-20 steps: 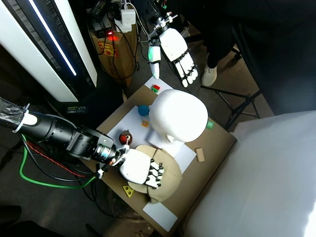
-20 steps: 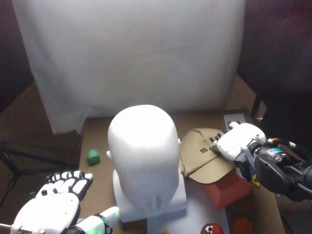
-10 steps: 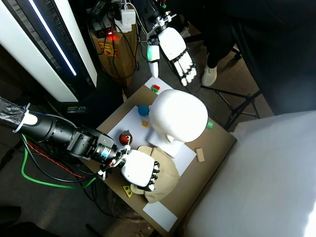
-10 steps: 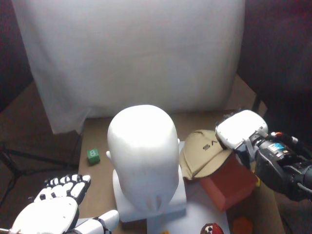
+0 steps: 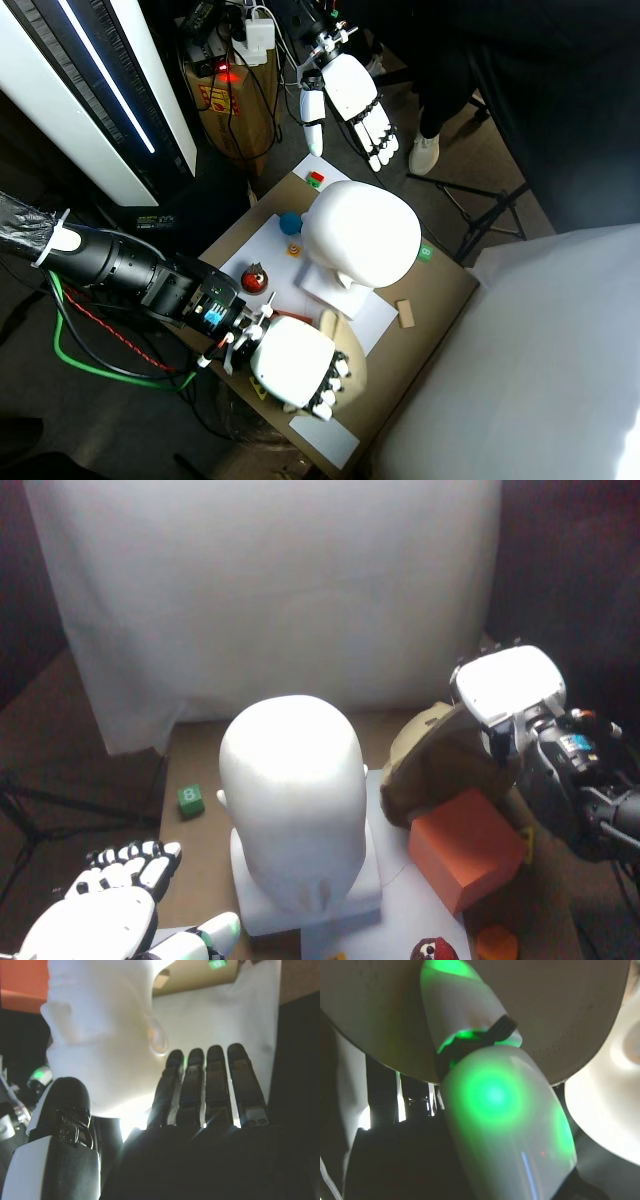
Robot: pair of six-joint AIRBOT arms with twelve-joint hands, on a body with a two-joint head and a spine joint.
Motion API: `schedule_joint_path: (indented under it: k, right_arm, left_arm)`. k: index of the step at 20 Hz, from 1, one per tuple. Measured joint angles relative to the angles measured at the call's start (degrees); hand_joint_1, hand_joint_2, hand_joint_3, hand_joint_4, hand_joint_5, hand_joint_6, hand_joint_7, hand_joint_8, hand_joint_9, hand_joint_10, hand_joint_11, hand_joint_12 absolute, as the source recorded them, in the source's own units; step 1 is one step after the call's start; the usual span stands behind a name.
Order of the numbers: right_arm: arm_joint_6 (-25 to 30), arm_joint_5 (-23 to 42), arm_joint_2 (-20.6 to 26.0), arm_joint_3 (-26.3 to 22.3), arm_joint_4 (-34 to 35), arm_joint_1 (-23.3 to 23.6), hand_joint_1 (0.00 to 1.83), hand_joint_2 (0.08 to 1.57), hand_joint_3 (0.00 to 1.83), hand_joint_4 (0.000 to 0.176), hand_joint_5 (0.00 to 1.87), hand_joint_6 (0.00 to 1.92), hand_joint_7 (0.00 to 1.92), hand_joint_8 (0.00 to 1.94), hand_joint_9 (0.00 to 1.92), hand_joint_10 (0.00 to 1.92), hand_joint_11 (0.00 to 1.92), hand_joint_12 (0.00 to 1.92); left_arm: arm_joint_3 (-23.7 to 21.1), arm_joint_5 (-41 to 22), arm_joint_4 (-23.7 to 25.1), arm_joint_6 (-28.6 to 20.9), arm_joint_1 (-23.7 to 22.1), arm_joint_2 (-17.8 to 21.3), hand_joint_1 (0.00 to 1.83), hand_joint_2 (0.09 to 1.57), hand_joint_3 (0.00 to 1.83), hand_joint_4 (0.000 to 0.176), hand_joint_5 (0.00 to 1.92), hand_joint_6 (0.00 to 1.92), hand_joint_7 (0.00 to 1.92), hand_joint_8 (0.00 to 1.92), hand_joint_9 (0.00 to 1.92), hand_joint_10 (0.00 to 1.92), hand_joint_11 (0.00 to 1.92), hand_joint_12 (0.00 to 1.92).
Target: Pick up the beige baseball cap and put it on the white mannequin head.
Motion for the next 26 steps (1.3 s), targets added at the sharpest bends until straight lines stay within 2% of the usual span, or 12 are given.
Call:
schedule_joint_path:
  k: [4, 5, 6, 7, 8, 11, 12, 13, 15, 20, 26]
  right_arm:
    - [3.96, 0.09, 2.82, -2.54, 0.98, 2.43, 1.49, 1.11, 0.00, 0.000, 0.90, 0.88, 1.03, 0.80, 0.89, 1.23, 0.79, 1.69]
    - [4.68, 0.20, 3.87, -3.85, 1.09, 2.82, 1.48, 1.16, 0.00, 0.000, 0.79, 1.06, 0.92, 0.93, 0.82, 1.32, 0.65, 1.76]
    - [4.72, 0.24, 4.96, -5.55, 1.31, 3.30, 1.48, 1.18, 0.00, 0.000, 0.75, 1.11, 0.89, 0.98, 0.80, 1.36, 0.62, 1.79]
    - [4.83, 0.72, 6.29, -8.04, 1.77, 3.67, 1.49, 1.14, 0.00, 0.000, 0.86, 0.94, 1.00, 0.84, 0.90, 1.24, 0.71, 1.74]
    - [4.85, 1.33, 7.21, -10.08, 1.77, 4.07, 1.49, 1.11, 0.00, 0.000, 0.89, 0.89, 1.05, 0.78, 0.92, 1.21, 0.76, 1.71]
    - [4.81, 3.19, 8.72, -15.17, 1.66, 5.90, 1.49, 1.10, 0.00, 0.000, 0.92, 0.86, 1.07, 0.73, 0.93, 1.20, 0.76, 1.70]
    - [4.70, 3.65, 9.16, -16.68, 1.62, 6.73, 1.48, 1.16, 0.00, 0.000, 0.78, 1.06, 0.94, 0.92, 0.82, 1.33, 0.64, 1.76]
    - [4.66, 3.87, 9.49, -17.66, 1.60, 7.41, 1.49, 1.13, 0.00, 0.000, 0.87, 0.93, 1.02, 0.82, 0.88, 1.25, 0.72, 1.73]
    - [4.70, 5.07, 10.29, -19.15, 1.27, 8.35, 1.49, 1.11, 0.00, 0.000, 0.90, 0.90, 1.04, 0.77, 0.90, 1.22, 0.81, 1.67]
    - [4.66, 5.66, 11.45, -20.52, 2.43, 8.90, 1.49, 1.11, 0.00, 0.000, 0.90, 0.92, 1.03, 0.79, 0.89, 1.23, 0.78, 1.69]
    - [4.37, 7.08, 10.82, -20.57, 2.49, 14.91, 1.49, 1.10, 0.00, 0.000, 0.92, 0.86, 1.04, 0.77, 0.94, 1.17, 0.83, 1.65]
  left_arm:
    - [0.00, -0.02, 0.02, -0.11, 0.02, 0.00, 0.00, 1.16, 0.00, 0.000, 0.04, 0.00, 0.00, 0.00, 0.00, 0.00, 0.00, 0.00]
    - [0.00, -0.02, 0.07, -0.13, 0.02, 0.00, 0.00, 1.16, 0.00, 0.000, 0.05, 0.00, 0.00, 0.00, 0.00, 0.00, 0.00, 0.00]
    - [0.00, -0.02, 0.09, -0.15, 0.02, 0.00, 0.00, 1.16, 0.00, 0.000, 0.05, 0.01, 0.00, 0.00, 0.00, 0.00, 0.00, 0.00]
    - [0.00, -0.02, 0.17, -0.15, 0.02, -0.02, 0.00, 1.16, 0.00, 0.000, 0.09, 0.02, 0.03, 0.01, 0.00, 0.00, 0.00, 0.00]
    - [0.00, -0.02, 0.24, -0.22, 0.11, 0.00, 0.00, 1.16, 0.00, 0.000, 0.08, 0.02, 0.03, 0.01, 0.00, 0.00, 0.00, 0.00]
    - [0.00, 0.00, 0.42, -0.48, 0.44, 0.00, 0.00, 1.16, 0.00, 0.000, 0.08, 0.01, 0.02, 0.01, 0.00, 0.00, 0.00, 0.00]
    - [-0.02, -0.02, 0.31, -0.61, 0.55, 0.00, 0.00, 1.16, 0.00, 0.000, 0.06, 0.00, 0.01, 0.00, 0.00, 0.00, 0.00, 0.00]
    - [-0.02, 0.00, 0.31, -0.61, 0.61, 0.00, 0.00, 1.16, 0.00, 0.000, 0.06, 0.00, 0.00, 0.00, 0.00, 0.00, 0.00, 0.00]
    - [-0.13, 0.00, 0.46, -0.66, 0.68, 0.00, 0.00, 1.16, 0.00, 0.000, 0.08, 0.01, 0.03, 0.01, 0.02, 0.01, 0.04, 0.02]
    - [-0.26, 0.00, 0.68, -1.16, 1.40, 0.11, 0.00, 1.17, 0.00, 0.000, 0.09, 0.01, 0.04, 0.01, 0.02, 0.00, 0.03, 0.02]
    - [-0.48, -0.07, 0.90, -1.14, 1.44, 0.13, 0.00, 1.17, 0.00, 0.000, 0.08, 0.00, 0.04, 0.01, 0.00, 0.00, 0.01, 0.01]
